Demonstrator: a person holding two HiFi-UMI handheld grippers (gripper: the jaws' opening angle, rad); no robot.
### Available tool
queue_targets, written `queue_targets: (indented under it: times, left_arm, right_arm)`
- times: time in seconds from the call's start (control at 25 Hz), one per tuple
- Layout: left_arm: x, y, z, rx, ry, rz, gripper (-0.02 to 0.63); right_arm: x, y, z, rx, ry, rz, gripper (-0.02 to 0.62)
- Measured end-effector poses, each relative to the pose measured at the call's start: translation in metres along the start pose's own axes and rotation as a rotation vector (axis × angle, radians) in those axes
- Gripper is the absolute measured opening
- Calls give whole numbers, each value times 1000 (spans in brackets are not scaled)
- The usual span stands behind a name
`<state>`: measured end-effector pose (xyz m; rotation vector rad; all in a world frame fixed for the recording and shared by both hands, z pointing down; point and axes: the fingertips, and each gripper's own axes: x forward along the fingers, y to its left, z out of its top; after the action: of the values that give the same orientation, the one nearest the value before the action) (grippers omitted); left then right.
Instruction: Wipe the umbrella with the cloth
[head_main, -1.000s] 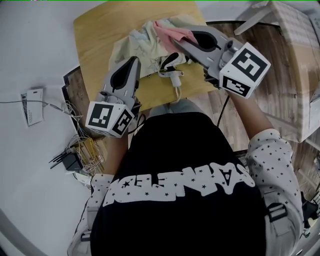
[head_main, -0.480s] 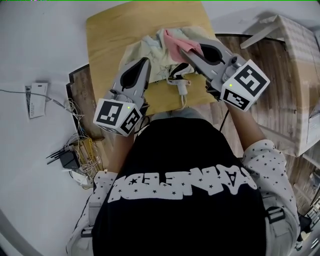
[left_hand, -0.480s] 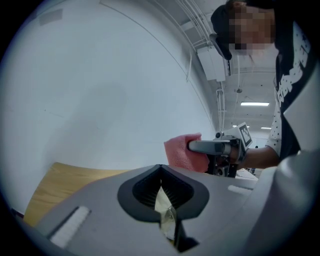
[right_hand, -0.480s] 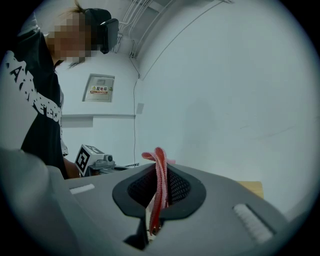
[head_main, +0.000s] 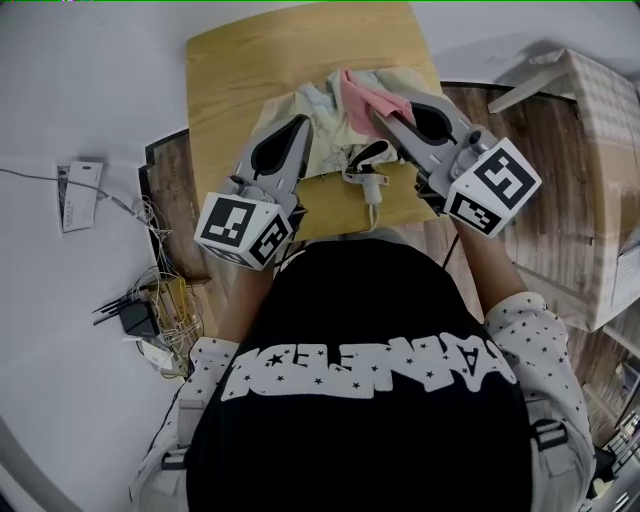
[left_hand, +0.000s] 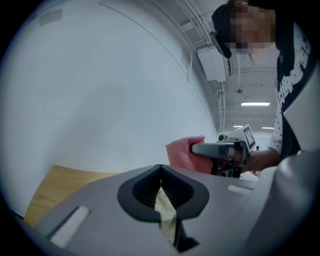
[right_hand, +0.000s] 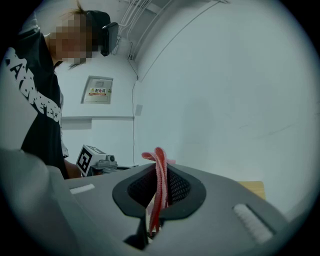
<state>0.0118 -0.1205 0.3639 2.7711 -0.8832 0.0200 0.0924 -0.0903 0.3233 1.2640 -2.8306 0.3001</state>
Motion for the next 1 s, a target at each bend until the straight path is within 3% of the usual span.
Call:
queue_targets:
  times: [0.72, 1.0]
  left_arm:
    - [6, -1, 3, 7, 1, -1, 2]
    - [6, -2, 3, 6, 3, -3, 2]
  right_arm:
    - [1, -2, -5, -8, 16, 8, 23]
    - [-1, 3, 0, 30, -31, 43, 28]
